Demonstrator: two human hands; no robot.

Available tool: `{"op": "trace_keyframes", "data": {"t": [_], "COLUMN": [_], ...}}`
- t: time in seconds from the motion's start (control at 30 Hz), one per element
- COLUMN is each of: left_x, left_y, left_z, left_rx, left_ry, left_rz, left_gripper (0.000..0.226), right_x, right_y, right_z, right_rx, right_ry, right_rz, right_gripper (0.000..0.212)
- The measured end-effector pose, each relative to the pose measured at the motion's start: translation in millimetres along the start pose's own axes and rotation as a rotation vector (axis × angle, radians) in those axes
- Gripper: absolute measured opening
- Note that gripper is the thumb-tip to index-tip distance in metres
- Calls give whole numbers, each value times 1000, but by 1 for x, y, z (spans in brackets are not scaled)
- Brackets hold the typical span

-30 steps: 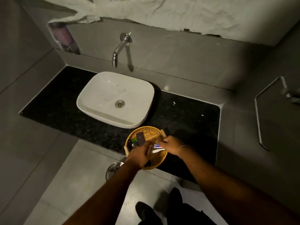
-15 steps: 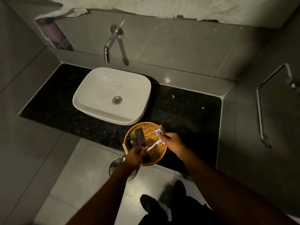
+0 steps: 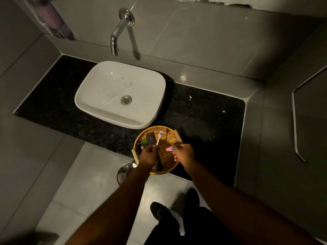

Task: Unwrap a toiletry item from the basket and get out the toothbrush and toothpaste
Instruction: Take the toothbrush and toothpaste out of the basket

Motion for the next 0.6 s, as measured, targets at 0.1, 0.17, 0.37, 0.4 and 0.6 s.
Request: {"op": "trace_keyframes", "data": {"t": [0.1, 0.17, 0.37, 0.4, 0.6], "left_x": [1, 1, -1, -1, 1], "left_y": [-9, -15, -30, -32, -46], "left_z": [-2, 0, 13, 15, 26], "left_rx": [49, 45, 10, 12, -3], "left_ry": [-75, -77, -51, -44, -69], "left_rz": [-30, -61, -204, -221, -246], "left_gripper": [36, 34, 14, 10, 16], "right_x": [7, 10, 22, 22, 18], "right_y": [-4, -7, -13, -14, -12], "right_z": [11, 17, 23, 24, 17], "right_rx": [55, 66, 56, 53, 190], "right_ry": [-109, -184, -191, -118, 211], "right_rz": [136, 179, 199, 164, 31], "right_gripper": [44, 49, 34, 32, 27]}}
Point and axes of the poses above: each hand's wrist, its own y-axis away from the middle knuckle, its own z-axis out of the palm, x = y × z, the point moved 3 cm from there along -y, towards the middle knuckle, and after that the axes turned 4 degrees about z, right-handed, at the moved point
